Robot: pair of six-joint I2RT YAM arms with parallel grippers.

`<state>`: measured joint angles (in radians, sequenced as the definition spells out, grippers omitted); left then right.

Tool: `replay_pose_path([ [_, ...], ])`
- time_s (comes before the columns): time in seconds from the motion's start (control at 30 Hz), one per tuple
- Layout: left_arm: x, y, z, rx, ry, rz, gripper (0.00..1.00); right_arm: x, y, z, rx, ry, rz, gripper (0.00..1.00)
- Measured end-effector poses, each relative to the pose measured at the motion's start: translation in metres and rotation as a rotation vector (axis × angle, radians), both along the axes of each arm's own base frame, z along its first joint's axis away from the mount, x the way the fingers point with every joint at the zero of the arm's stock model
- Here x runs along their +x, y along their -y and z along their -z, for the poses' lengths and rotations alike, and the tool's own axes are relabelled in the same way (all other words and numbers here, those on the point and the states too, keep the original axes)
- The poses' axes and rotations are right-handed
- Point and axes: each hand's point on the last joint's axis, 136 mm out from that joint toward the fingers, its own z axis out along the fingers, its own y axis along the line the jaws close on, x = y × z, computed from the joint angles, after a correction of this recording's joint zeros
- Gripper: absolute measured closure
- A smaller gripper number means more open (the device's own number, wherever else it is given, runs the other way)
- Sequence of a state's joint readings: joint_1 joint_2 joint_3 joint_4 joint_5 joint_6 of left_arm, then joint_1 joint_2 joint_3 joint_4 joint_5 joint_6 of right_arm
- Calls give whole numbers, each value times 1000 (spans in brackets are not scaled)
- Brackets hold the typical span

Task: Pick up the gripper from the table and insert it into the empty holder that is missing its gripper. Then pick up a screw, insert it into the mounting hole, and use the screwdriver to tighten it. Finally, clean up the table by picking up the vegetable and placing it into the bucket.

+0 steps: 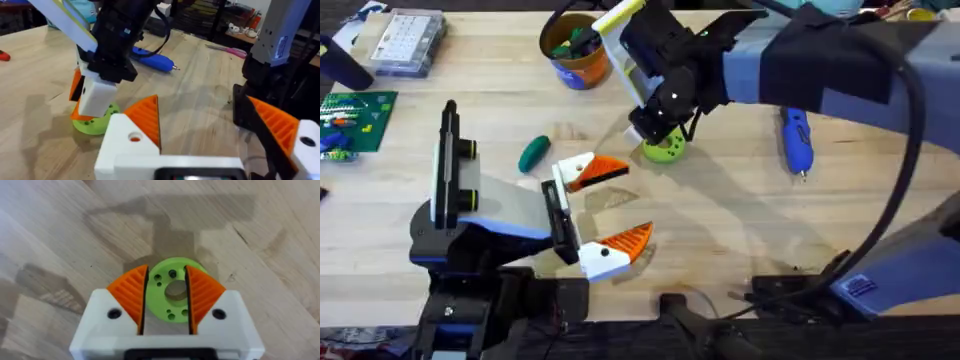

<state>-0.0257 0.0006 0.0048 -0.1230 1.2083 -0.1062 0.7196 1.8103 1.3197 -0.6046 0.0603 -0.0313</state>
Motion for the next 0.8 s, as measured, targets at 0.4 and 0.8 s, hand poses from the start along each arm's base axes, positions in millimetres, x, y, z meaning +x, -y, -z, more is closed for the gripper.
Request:
replay_pose_path([
  [0.4, 0, 0, 0, 0, 0, 0, 11, 2, 1, 8, -11, -9, 4, 566],
  [0.8, 0, 0, 0, 0, 0, 0, 11, 1, 2, 24, -39, -36, 5, 597],
])
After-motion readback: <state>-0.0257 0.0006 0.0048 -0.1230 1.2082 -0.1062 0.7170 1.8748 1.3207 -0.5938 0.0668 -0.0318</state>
